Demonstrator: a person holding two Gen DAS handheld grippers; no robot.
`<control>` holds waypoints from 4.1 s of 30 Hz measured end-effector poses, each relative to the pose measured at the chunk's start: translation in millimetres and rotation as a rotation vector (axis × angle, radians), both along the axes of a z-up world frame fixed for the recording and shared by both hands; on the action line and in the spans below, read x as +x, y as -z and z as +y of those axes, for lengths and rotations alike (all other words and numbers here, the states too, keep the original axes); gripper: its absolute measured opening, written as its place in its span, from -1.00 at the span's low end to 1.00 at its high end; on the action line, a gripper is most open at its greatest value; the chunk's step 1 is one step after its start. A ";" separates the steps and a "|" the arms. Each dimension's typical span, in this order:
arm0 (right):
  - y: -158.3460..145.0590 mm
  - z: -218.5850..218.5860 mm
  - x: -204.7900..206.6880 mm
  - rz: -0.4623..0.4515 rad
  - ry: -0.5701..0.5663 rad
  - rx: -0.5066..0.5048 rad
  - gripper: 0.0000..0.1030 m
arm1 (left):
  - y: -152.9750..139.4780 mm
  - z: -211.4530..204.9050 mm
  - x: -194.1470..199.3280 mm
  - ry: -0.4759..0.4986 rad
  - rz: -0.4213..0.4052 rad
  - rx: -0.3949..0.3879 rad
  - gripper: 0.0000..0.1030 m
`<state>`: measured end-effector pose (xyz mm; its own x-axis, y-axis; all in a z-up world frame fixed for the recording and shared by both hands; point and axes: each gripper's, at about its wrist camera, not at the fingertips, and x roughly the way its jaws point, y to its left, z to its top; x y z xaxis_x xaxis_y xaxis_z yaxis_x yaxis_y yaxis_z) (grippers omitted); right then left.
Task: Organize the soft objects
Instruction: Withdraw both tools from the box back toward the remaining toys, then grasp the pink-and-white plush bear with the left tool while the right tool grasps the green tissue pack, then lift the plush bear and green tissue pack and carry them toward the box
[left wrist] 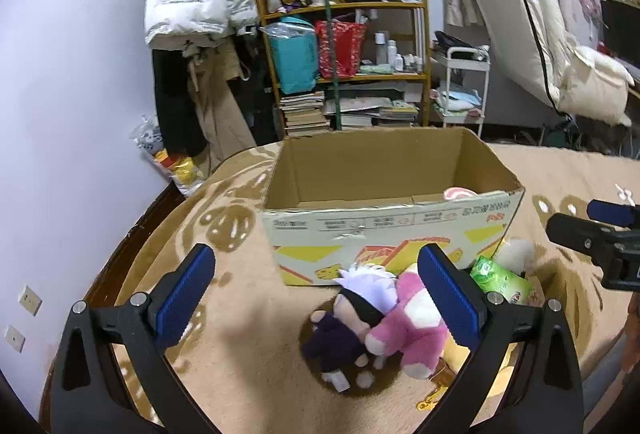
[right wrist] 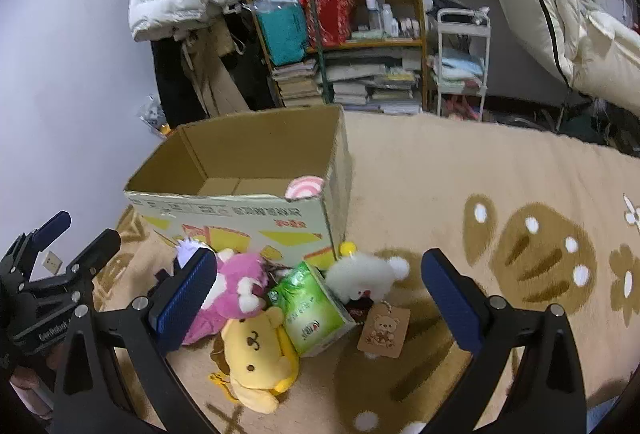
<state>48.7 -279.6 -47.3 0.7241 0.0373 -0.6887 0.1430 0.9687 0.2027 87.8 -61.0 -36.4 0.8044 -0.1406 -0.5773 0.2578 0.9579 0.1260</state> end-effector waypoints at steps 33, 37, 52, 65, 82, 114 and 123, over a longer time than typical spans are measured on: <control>66.9 -15.8 35.1 0.349 -0.009 0.131 0.95 | 64.7 -52.0 -1.9 0.161 0.147 0.128 0.95; 74.0 -17.5 35.5 0.379 -0.010 0.153 0.86 | 72.3 -54.5 -1.3 0.169 0.168 0.146 0.95; 85.4 -11.6 39.0 0.424 -0.042 0.161 0.86 | 86.2 -59.4 4.6 0.174 0.216 0.162 0.95; 96.4 14.5 50.9 0.443 -0.082 0.167 0.42 | 89.9 -55.3 9.5 0.210 0.272 0.082 0.47; 69.9 12.2 33.9 0.314 -0.092 0.189 -0.30 | 73.8 -47.0 2.0 0.196 0.253 0.035 0.09; -6.3 45.1 -11.1 -0.024 -0.086 -0.093 -0.45 | 10.1 -3.1 -38.9 0.027 0.026 0.012 0.02; -24.5 48.6 -23.2 -0.120 -0.072 -0.127 -0.45 | -13.1 14.0 -42.0 -0.037 -0.066 -0.019 0.02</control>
